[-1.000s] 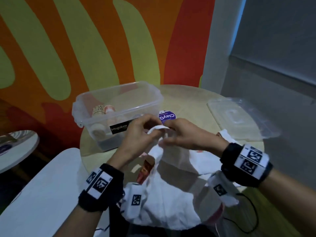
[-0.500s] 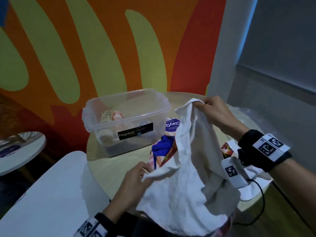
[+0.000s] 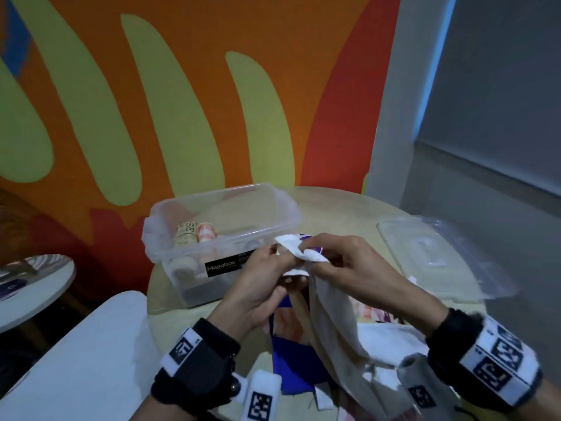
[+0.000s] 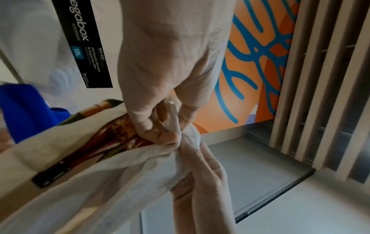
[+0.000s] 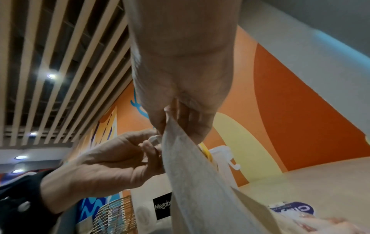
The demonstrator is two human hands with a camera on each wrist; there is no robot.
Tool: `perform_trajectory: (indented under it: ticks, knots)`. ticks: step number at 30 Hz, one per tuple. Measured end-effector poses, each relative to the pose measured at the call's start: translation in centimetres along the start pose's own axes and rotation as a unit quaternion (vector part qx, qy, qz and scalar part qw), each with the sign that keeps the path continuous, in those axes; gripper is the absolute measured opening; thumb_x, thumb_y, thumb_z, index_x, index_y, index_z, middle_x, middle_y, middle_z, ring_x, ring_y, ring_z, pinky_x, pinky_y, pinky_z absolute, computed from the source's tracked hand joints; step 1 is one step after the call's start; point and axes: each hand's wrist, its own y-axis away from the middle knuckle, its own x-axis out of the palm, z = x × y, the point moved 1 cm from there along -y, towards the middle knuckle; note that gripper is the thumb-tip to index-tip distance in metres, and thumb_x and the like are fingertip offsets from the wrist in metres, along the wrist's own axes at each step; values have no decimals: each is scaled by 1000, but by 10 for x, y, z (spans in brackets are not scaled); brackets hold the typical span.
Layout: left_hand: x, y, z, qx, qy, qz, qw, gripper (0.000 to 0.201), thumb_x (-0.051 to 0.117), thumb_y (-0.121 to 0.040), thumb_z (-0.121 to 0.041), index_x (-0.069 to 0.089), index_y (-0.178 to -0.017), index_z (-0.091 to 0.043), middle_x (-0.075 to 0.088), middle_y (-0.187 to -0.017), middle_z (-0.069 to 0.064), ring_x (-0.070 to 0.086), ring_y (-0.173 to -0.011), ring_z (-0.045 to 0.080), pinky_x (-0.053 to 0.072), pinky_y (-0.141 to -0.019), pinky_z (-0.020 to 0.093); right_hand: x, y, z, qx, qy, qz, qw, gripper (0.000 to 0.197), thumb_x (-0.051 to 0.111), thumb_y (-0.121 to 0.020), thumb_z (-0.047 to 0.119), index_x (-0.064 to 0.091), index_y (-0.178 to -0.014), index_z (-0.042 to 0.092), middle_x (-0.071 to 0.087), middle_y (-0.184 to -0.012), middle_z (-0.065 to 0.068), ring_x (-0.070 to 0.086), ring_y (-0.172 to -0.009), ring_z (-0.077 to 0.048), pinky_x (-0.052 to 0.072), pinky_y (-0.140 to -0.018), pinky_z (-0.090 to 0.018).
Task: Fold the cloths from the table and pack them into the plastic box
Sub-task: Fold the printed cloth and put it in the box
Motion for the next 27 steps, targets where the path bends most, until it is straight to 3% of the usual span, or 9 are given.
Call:
perform_trajectory:
  ticks: [2, 4, 7, 11, 15, 19, 23, 25, 27]
  knots:
    - [-1, 4, -1, -2, -35, 2, 999, 25, 57, -95, 5, 71, -115, -1, 72, -100, 14, 62, -82, 20, 51, -64, 26, -3, 1, -10, 18, 6, -35, 999, 7, 71, -94, 30, 74, -100, 27, 67, -71, 4, 52, -59, -11, 39, -55, -24]
    - [-5, 4, 0, 2, -77, 3, 997, 23, 58, -98, 2, 72, -116, -1, 73, -100, 16, 61, -77, 18, 51, -62, 24, -5, 0, -15, 6, 34, -59, 998, 13, 71, -93, 36, 74, -91, 23, 68, -72, -3, 57, -64, -20, 44, -57, -35]
    - [-7, 4, -6, 1, -112, 8, 994, 21, 57, -101, 0, 73, -114, 3, 74, -102, 19, 62, -77, 18, 50, -60, 22, -11, -6, -20, -23, 44, -120, 991, 11, 70, -92, 20, 72, -81, 20, 68, -72, 2, 60, -66, -14, 47, -59, -36]
    - [-9, 4, -15, -10, -61, 18, 998, 25, 57, -99, -7, 67, -113, 12, 66, -105, 24, 60, -88, 26, 52, -74, 31, -3, -3, -13, -86, 21, -108, 990, 6, 68, -96, 18, 74, -96, 18, 72, -84, 8, 65, -75, -11, 50, -65, -28]
    - [-18, 4, -17, -6, -60, 14, 998, 51, 60, -102, -41, 67, -113, 8, 68, -101, 21, 62, -93, 33, 50, -85, 47, 15, 4, -19, -173, 135, -27, 975, 25, 66, -97, 20, 71, -121, 18, 66, -96, 6, 61, -85, -13, 52, -70, -36]
    - [-21, 7, -21, 74, -289, 51, 953, 21, 60, -104, -22, 77, -109, -11, 74, -95, 17, 62, -81, 21, 48, -71, 38, 0, 2, 0, -83, 17, 94, 992, 24, 69, -97, 33, 75, -119, 26, 65, -98, 27, 61, -91, 2, 45, -77, -16]
    - [-12, 16, -59, 128, -390, 153, 899, 16, 61, -104, -20, 75, -106, -11, 67, -85, 17, 55, -72, 14, 43, -66, 30, -41, -15, -1, -5, -117, -35, 993, 19, 75, -92, 18, 78, -107, 29, 74, -108, 4, 68, -99, -10, 57, -85, -41]
    - [-2, 20, -81, 144, -423, 209, 870, 14, 64, -102, -18, 72, -107, -8, 62, -85, 26, 54, -68, 19, 44, -64, 27, -51, -26, -3, 0, -79, 34, 996, 36, 78, -88, 15, 73, -116, 37, 66, -127, 12, 59, -121, -10, 53, -100, -46]
    - [6, 21, -104, 155, -430, 234, 858, 18, 67, -99, -19, 66, -115, -11, 65, -91, 28, 58, -73, 36, 47, -66, 32, -53, -34, 0, -1, -52, 132, 990, 32, 78, -87, 16, 75, -114, 31, 58, -138, 18, 53, -131, -9, 45, -109, -48]
